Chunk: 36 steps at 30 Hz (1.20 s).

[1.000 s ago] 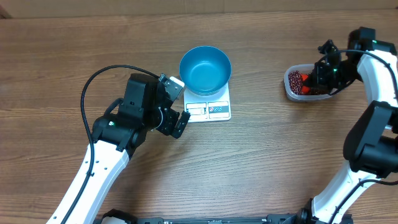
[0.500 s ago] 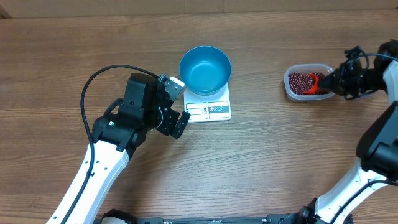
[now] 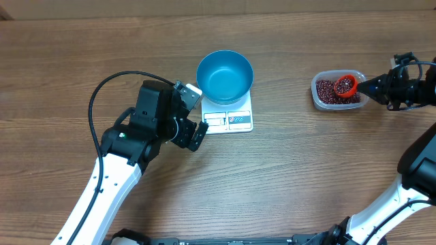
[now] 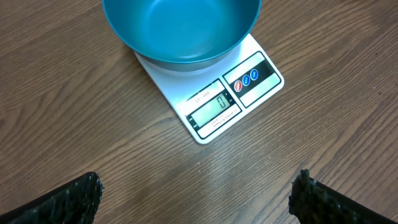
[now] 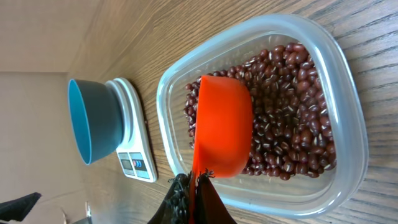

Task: Scoop item into bowl and weigh 150g on scale
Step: 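Drag the scoop through the beans and lift it full with the right gripper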

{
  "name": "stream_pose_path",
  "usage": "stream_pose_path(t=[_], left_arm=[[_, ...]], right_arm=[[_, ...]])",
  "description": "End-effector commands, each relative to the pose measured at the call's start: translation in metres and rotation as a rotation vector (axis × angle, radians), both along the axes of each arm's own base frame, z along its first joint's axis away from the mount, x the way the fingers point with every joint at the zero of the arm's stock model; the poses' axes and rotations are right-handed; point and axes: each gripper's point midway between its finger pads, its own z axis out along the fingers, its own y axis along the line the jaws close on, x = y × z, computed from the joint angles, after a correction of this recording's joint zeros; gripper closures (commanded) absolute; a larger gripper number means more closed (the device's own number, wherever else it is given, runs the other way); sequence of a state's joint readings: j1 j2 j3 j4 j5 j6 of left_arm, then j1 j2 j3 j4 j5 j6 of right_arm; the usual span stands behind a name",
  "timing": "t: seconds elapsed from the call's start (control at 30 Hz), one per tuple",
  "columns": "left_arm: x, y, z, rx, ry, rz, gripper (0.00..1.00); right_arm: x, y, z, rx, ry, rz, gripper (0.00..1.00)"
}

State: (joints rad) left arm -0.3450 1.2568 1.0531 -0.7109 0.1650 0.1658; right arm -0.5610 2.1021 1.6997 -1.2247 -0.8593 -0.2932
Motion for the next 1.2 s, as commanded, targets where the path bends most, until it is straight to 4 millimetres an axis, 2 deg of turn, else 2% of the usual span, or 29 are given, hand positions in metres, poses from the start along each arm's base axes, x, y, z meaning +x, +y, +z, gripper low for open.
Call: stream_pose_path(t=[0.0, 0.23, 0.33, 0.9, 1.17], left_arm=[[-0.001, 0.000, 0.002, 0.001, -0.010, -0.019, 0.00], [-0.001, 0.000, 0.002, 0.001, -0.011, -0.019, 0.00], [-0.001, 0.000, 0.002, 0.001, -0.010, -0.019, 0.00], [-0.001, 0.000, 0.002, 0.001, -0.010, -0.019, 0.00], [-0.001, 0.000, 0.002, 0.001, -0.011, -0.019, 0.00]], right_arm=[[0.001, -0.003, 0.007, 0.028, -0.044, 0.001, 0.96], [-0.003, -0.008, 0.013, 0.076, -0.052, -0.026, 0.96], [-0.003, -0.005, 0.019, 0.105, -0.078, -0.017, 0.96], [-0.012, 0.001, 0.021, 0.131, -0.058, 0.001, 0.96], [-0.014, 0.002, 0.030, 0.182, -0.088, -0.004, 0.96]])
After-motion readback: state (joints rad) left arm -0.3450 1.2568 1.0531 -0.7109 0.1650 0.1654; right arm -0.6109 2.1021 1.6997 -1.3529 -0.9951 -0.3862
